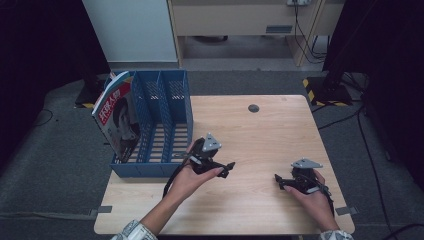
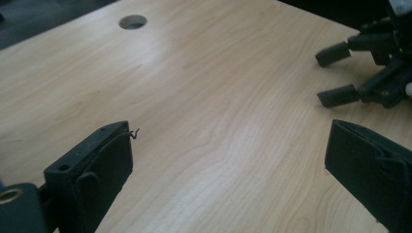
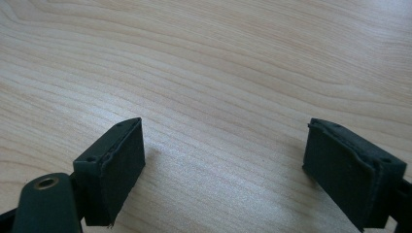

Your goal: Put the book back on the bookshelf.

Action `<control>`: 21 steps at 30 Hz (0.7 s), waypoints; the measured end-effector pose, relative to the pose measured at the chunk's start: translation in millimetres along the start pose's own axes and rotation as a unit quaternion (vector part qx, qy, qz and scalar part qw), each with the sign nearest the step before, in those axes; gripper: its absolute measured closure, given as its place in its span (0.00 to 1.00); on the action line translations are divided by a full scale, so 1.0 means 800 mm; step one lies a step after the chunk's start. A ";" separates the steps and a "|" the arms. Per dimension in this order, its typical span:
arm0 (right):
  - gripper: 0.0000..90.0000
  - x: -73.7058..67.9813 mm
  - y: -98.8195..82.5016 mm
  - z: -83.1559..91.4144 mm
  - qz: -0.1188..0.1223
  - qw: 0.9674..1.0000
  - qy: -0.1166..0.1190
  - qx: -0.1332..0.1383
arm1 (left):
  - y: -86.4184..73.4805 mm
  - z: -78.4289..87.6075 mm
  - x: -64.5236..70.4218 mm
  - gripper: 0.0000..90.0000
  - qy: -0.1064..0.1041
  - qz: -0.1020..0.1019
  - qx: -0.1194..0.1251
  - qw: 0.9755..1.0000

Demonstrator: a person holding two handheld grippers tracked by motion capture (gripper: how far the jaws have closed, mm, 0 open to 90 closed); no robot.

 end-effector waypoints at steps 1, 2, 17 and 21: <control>0.17 0.000 0.000 0.000 -0.002 1.000 0.001 0.000 | -0.001 -0.004 0.005 0.03 -0.003 -0.003 -0.003 1.000; 0.17 -0.001 0.000 0.000 -0.001 1.000 0.001 0.000 | -0.003 -0.012 0.013 0.03 -0.006 -0.006 -0.005 1.000; 0.16 -0.001 0.000 0.000 0.000 1.000 0.002 -0.001 | -0.034 -0.076 0.059 0.05 -0.029 -0.023 -0.058 0.998; 0.16 -0.001 0.000 0.000 0.001 1.000 0.001 -0.001 | -0.043 -0.087 0.064 0.05 -0.026 -0.030 -0.070 0.997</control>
Point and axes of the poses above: each handheld gripper's, and its own axes: z roughly backward along the jaws, y roughly out of its top, x roughly to its right, the point moved 7 cm from there along -z, roughly forward along the jaws, and after that the axes turned 9 degrees about -x, right-handed, at the moved point
